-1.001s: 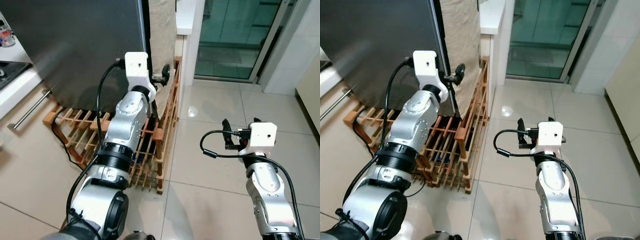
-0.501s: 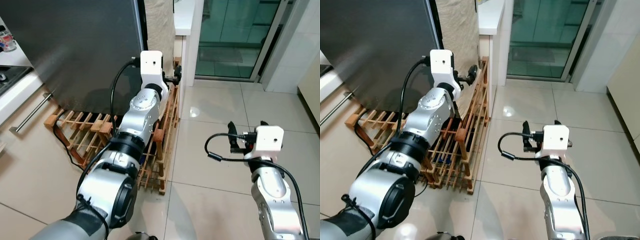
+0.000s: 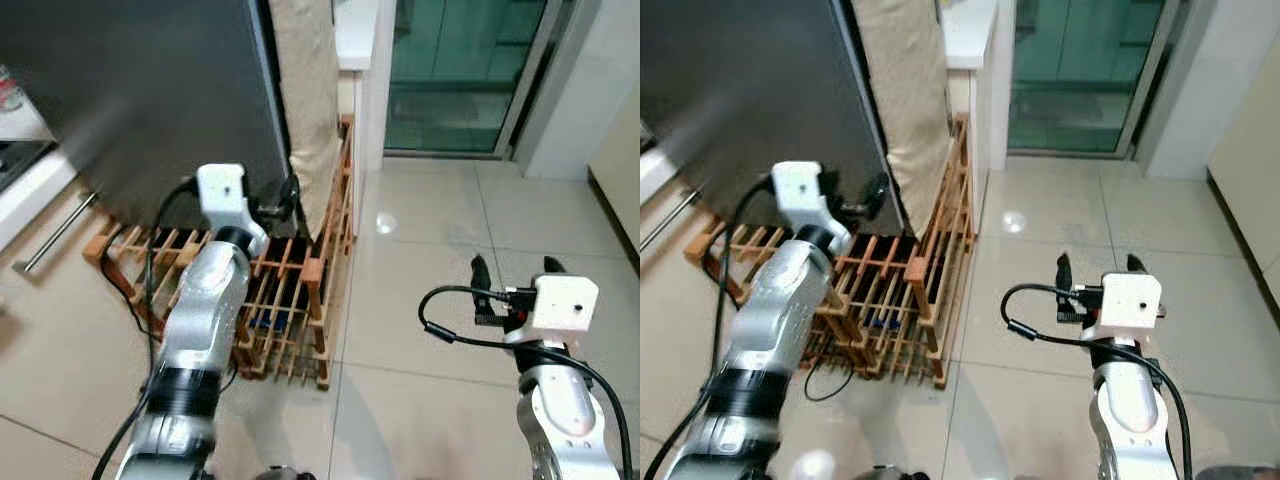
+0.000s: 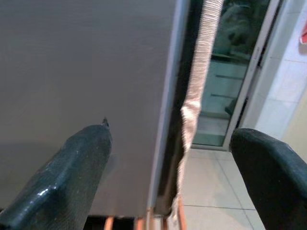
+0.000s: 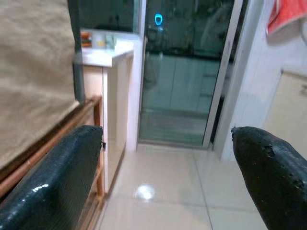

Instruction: Restocking fridge

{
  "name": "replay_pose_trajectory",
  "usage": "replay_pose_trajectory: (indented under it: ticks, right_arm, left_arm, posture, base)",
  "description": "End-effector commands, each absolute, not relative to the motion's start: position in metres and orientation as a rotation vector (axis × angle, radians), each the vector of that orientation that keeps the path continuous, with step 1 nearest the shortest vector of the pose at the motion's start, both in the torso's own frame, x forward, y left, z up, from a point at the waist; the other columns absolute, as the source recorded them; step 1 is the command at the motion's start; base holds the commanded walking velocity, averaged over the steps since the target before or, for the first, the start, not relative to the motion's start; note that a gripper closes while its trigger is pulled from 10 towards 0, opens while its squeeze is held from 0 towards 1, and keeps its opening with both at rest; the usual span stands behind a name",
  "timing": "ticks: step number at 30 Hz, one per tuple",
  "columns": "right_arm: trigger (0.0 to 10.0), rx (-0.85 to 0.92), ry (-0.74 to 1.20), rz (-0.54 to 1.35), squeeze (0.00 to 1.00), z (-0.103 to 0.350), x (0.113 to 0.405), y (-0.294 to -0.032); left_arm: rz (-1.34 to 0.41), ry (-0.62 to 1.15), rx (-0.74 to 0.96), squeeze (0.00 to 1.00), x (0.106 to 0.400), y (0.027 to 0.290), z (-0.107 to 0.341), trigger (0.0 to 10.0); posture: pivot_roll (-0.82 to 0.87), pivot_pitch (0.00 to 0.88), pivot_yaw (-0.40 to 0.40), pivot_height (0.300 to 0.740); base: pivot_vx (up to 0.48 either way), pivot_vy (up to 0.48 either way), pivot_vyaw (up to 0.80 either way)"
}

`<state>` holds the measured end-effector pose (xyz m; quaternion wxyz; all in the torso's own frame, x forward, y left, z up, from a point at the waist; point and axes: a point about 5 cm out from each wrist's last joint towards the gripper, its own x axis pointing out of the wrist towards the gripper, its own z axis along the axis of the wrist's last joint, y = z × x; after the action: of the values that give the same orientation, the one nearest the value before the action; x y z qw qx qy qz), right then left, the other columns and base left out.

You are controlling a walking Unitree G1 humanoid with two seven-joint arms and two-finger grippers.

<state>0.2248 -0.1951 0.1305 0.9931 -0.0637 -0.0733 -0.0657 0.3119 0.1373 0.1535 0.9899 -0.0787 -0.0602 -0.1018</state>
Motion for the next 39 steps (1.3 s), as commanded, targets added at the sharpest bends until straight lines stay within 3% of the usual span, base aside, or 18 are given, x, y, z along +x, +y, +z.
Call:
replay_pose_trajectory:
  ticks: [1,4,7,13,27,34,39]
  right_arm:
    - [10.0,-0.126,-0.181,-0.136,0.00,0.139,0.224,-0.195]
    - [10.0,-0.141,-0.151,-0.106,0.00,0.136,0.209,-0.199]
    - [10.0,-0.149,-0.121,-0.100,0.00,0.131,0.209,-0.202]
    - [10.0,-0.109,-0.103,-0.095,0.00,0.124,0.223,-0.199]
    - [10.0,-0.121,-0.104,-0.036,0.00,0.127,0.238,-0.191]
    - [10.0,-0.128,-0.102,-0.025,0.00,0.128,0.244,-0.190]
    - [10.0,-0.137,-0.087,-0.029,0.00,0.126,0.248,-0.189]
  left_arm:
    - [-0.232,-0.161,-0.120,0.00,0.305,0.137,0.165,10.0]
    - [-0.228,-0.146,-0.104,0.00,0.277,0.150,0.168,10.0]
    - [-0.223,-0.138,-0.112,0.00,0.276,0.148,0.168,10.0]
    - [-0.258,-0.119,-0.116,0.00,0.288,0.128,0.170,10.0]
    - [-0.141,-0.051,-0.127,0.00,0.302,0.136,0.168,10.0]
    - [-0.093,0.019,-0.039,0.00,0.310,0.138,0.158,10.0]
    - [-0.103,-0.039,-0.035,0.00,0.315,0.136,0.168,10.0]
  posture:
    - [-0.06,0.000,0.072,0.740]
    - [-0.05,0.000,0.063,0.740]
    - [-0.04,0.000,0.058,0.740]
    - [-0.05,0.000,0.061,0.740]
    - [-0.07,0.000,0.066,0.740]
    - [-0.08,0.000,0.071,0.740]
    - [-0.08,0.000,0.076,0.740]
  base:
    - [0.000,0.000,0.00]
    - [0.000,0.000,0.00]
    - [0.000,0.000,0.00]
    - [0.000,-0.400,0.00]
    - [0.178,-0.403,0.00]
    - [0.459,0.000,0.00]
    - [0.000,0.000,0.39]
